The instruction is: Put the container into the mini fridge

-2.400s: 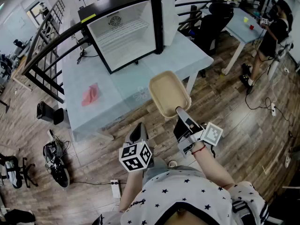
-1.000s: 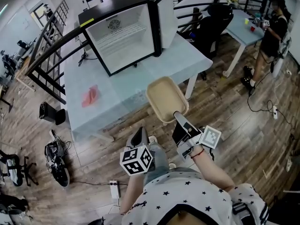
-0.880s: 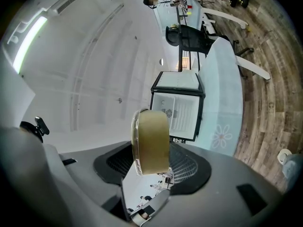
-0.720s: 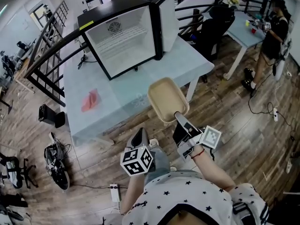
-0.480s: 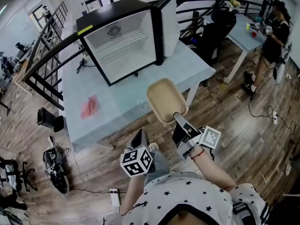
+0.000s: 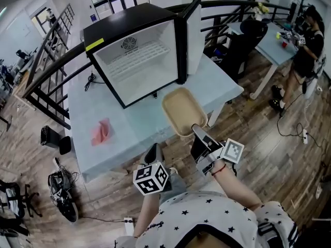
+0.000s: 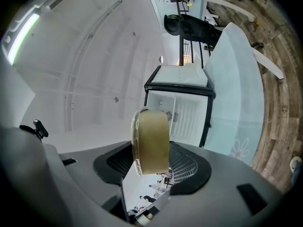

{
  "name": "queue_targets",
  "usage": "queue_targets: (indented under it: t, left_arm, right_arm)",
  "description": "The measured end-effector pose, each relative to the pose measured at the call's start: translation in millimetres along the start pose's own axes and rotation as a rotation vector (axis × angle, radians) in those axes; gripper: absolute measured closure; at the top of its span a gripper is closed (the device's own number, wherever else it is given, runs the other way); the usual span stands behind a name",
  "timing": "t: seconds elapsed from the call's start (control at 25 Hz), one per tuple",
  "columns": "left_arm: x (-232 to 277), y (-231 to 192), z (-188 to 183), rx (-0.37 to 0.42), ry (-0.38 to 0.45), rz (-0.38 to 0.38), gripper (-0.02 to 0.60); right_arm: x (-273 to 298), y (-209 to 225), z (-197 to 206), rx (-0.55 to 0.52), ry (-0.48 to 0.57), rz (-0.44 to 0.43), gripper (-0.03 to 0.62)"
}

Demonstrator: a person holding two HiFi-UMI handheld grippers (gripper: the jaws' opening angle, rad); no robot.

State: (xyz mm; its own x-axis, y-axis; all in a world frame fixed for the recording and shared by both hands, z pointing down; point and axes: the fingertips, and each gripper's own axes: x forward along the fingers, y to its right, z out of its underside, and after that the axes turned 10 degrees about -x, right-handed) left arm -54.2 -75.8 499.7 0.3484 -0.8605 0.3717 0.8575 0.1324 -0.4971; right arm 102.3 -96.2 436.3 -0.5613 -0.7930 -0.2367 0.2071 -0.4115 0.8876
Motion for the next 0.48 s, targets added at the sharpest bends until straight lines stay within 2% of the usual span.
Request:
queue_targets:
  t: [0.48]
  left_arm:
    - [57,-30,-54,0.004,0.005,0.012,0.575]
  right_arm:
    - [78,24,-18,0.017,0.014,0.005,0.361]
